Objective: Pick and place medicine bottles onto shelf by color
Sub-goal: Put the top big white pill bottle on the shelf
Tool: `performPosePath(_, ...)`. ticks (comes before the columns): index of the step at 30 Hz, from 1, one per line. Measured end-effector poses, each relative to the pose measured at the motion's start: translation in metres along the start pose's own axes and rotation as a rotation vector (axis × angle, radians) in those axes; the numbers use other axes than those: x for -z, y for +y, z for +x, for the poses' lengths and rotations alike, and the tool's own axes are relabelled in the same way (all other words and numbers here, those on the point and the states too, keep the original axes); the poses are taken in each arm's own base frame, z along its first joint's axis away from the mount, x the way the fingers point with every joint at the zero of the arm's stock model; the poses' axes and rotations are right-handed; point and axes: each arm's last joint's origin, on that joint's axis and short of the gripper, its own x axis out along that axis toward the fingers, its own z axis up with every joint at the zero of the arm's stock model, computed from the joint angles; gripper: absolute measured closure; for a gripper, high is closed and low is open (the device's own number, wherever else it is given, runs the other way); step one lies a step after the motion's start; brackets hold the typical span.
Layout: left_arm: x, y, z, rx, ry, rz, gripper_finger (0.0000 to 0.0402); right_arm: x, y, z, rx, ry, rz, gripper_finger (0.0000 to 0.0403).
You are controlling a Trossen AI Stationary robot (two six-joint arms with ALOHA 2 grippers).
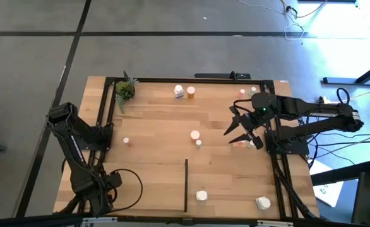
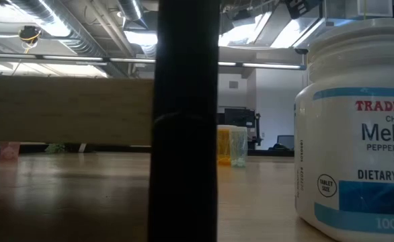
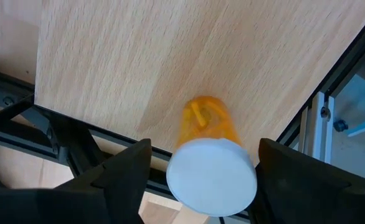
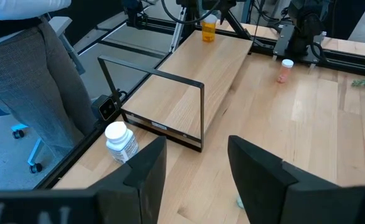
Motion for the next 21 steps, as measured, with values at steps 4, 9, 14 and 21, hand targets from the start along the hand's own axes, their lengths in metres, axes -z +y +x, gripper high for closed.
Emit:
performPosePath(4,0.000,0.000,0.000,0.000,0.000,0.002,0.0088,0.000,0.000,0.000,0.000,0.000,0.000,0.0228)
performPosePath(9,0.000,-0.001,0.000,0.011,-0.008,0.079,0.0074,0.000,0.000,0.000,0.000,0.000,0.000,0.0228)
performPosePath(14,0.000,0.002,-0.003,0.004,-0.005,0.098,0.0072,0.000,0.000,0.000,0.001,-0.001,-0.001,0.0228)
performPosePath(21,-0.002,0.005,-0.014,-0.019,-0.001,0.095,0.0071,0.000,0.000,0.000,0.000,-0.001,-0.001,0.0228)
